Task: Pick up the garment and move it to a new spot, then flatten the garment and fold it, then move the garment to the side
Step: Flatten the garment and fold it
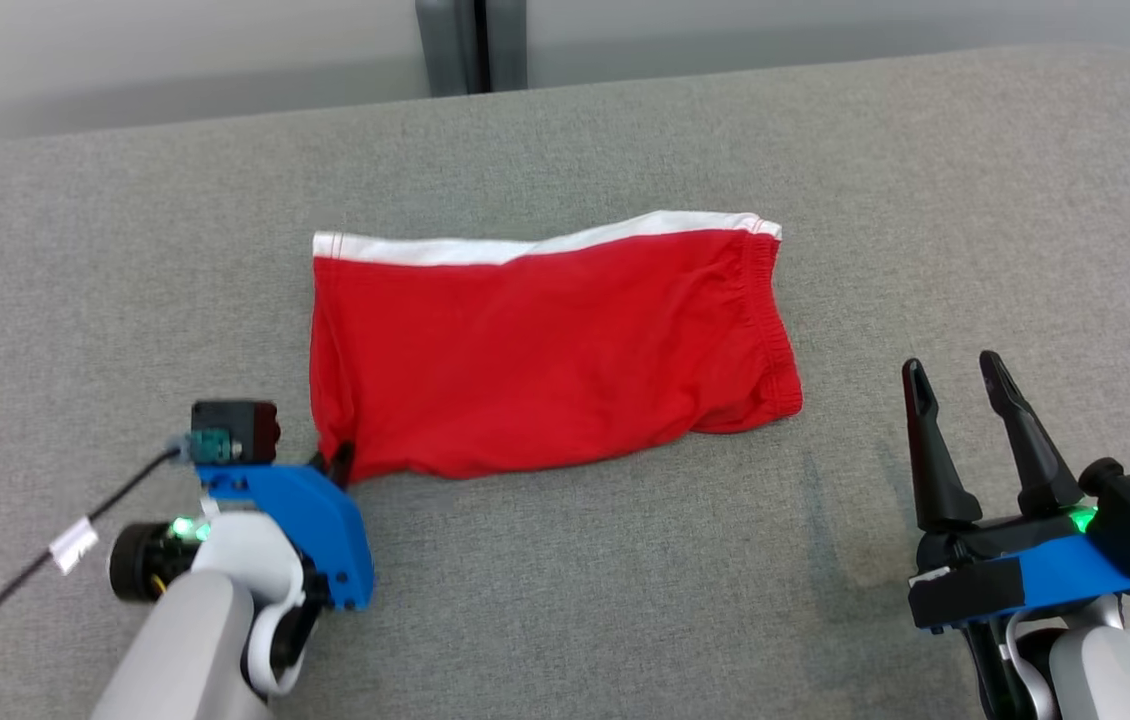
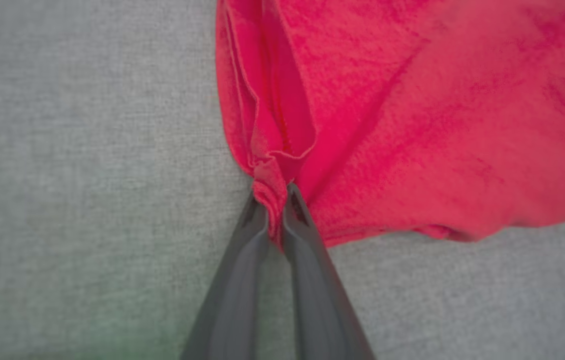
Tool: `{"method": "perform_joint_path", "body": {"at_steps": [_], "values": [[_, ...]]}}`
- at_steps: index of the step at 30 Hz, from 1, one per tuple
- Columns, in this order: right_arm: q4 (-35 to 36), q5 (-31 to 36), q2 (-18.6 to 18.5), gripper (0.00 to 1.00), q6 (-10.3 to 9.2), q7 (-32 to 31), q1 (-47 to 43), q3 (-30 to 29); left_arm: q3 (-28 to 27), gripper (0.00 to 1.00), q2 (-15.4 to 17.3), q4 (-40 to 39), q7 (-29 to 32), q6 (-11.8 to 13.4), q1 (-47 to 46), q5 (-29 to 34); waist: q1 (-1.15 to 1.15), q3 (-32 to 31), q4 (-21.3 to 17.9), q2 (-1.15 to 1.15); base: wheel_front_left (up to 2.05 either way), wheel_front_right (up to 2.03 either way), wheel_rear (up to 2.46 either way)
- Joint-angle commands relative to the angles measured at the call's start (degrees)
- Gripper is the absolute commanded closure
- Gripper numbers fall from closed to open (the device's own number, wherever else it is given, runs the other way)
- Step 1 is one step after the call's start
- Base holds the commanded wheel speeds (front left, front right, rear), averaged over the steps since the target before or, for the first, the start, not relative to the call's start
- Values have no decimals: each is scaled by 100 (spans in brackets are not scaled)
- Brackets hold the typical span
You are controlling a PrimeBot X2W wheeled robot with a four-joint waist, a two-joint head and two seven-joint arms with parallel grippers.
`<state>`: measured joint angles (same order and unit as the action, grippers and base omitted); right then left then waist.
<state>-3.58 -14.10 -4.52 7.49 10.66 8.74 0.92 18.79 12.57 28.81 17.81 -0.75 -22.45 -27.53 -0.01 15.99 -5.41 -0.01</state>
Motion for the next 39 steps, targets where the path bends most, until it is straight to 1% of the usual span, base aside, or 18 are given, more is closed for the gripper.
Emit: {"method": "perform_joint_path", "body": {"at_steps": [1,3,4,5,6,8,11,13,16,18,20,23,29,35,39], "values": [[47,10,-6,0,1,-21,-81,-24,14,100,37,-38,130,70,304,-28,1,-21,11,1,0,0,0],[87,13,-7,0,1,-53,-131,-43,-1,100,29,-349,157,155,534,-85,1,-47,36,1,0,0,0],[107,19,-12,0,1,-77,-143,-46,20,87,21,-474,211,177,667,-103,1,-60,38,1,0,0,0],[131,23,-20,0,1,-92,-160,-51,9,68,29,-607,186,233,756,-87,1,-70,42,1,0,0,0],[149,28,-30,0,1,-99,-180,-64,-25,0,25,-760,75,301,835,-70,1,-80,51,1,0,0,0],[189,50,-45,0,1,-142,-211,-101,-120,0,4,-1047,-254,476,925,11,1,-102,75,1,0,0,0],[267,88,-45,0,1,-183,-190,-157,-308,0,-69,-1452,-1087,753,1002,198,1,-140,107,1,0,0,0],[318,109,-55,0,1,-241,-181,-197,-364,0,-54,-1645,-1610,833,1047,357,1,-174,139,1,0,0,0],[458,206,-42,0,1,-372,-207,-257,-418,0,-21,-1902,-2221,900,1078,540,1,-238,192,1,0,0,0],[558,254,-35,0,1,-471,-219,-279,-487,0,29,-2042,-2489,973,1139,622,1,-283,211,1,0,0,0],[637,297,-36,0,1,-561,-223,-303,-538,0,86,-2160,-2685,957,1174,640,1,-314,226,1,0,0,0],[739,323,-26,0,1,-658,-260,-345,-503,0,201,-2329,-2776,881,1230,702,1,-358,256,1,0,0,0],[823,322,-12,0,1,-796,-337,-413,-417,0,350,-2589,-2631,838,1339,742,1,-356,312,1,0,0,0],[757,265,-24,0,1,-863,-300,-517,-388,0,379,-2763,-2631,863,1287,760,1,-258,400,1,0,0,0],[520,224,-151,0,1,-963,-59,-545,-359,0,360,-2873,-2701,845,1098,801,1,-39,580,1,0,0,0]]}}
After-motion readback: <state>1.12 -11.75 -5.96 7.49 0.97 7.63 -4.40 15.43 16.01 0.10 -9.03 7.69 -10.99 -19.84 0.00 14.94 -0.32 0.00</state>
